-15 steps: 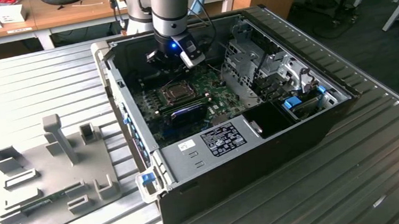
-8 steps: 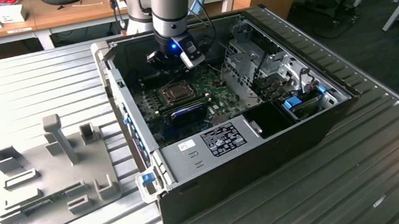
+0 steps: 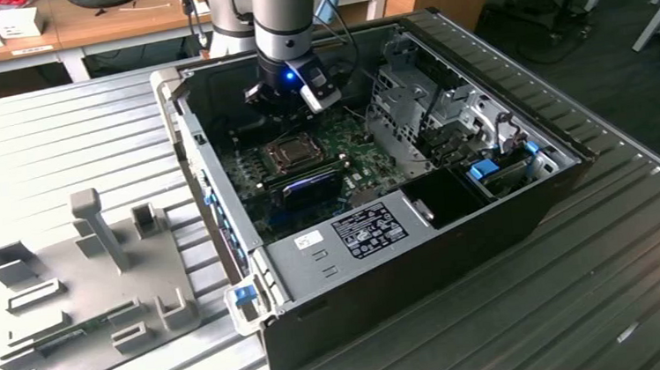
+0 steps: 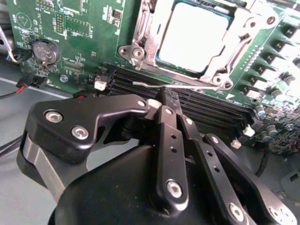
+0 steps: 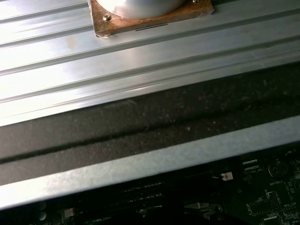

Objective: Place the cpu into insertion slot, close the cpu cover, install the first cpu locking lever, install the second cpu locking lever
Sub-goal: 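Install the first cpu locking lever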

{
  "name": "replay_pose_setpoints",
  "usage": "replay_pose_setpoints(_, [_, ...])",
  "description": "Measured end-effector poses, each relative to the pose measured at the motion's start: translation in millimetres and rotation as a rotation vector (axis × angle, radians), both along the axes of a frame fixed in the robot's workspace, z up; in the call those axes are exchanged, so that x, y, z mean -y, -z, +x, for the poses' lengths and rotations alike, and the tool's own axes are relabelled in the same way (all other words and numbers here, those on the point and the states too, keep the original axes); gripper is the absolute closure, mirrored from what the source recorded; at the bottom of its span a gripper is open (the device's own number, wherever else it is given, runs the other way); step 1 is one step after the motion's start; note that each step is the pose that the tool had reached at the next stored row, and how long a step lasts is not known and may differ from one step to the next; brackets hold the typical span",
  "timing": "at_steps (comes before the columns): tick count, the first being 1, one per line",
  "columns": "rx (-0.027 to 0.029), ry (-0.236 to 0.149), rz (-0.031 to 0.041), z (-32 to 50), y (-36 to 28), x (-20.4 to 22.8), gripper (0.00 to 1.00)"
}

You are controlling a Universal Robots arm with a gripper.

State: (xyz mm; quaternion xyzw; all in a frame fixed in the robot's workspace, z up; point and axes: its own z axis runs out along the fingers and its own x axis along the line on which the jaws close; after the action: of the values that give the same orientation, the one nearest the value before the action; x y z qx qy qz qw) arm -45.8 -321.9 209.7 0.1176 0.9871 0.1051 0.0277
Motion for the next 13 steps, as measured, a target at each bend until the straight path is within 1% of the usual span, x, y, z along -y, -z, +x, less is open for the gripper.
replay_pose_setpoints(9, [-0.0001, 0.0, -0.0001, 1.0, 0.0, 0.0, 0.9])
replay_pose_setpoints(13, [-0.0001, 0.0, -0.0002, 1.0, 1.1, 0.1, 0.9])
